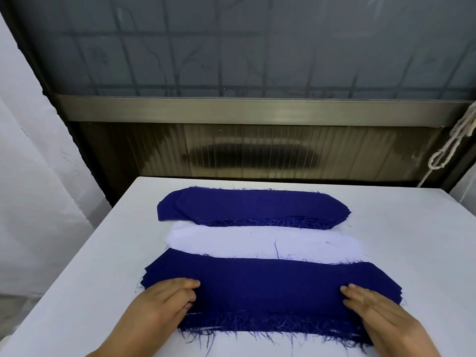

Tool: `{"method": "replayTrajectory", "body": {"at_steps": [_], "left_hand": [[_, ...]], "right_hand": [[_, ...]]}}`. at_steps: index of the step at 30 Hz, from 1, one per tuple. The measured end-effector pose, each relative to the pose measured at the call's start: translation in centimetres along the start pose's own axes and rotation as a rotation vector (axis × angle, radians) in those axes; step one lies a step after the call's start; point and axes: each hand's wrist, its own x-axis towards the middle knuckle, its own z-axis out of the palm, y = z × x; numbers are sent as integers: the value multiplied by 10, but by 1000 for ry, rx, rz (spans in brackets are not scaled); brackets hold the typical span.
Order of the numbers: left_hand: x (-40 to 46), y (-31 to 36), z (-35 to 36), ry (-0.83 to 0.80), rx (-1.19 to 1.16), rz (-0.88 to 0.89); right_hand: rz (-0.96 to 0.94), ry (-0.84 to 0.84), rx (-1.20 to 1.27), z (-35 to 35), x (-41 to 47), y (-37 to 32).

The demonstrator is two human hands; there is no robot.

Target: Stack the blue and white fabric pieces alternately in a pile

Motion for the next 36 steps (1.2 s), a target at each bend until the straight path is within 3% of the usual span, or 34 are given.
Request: {"method": "replayTrajectory", "body": {"at_steps": [6,17,30,36], "left_hand": [[-4,-1,7,69,31,46],[-7,1,8,44,-8,71],[-16,7,4,-2,-180,-62],[-18,2,-9,-31,-191,-128]], "right_hand": [[4,-34,24,1,-4,6],[-28,-20,-16,-5,1,3],[-33,30,39,-7,4,-1],[87,26,83,-20,-2,7]]}}
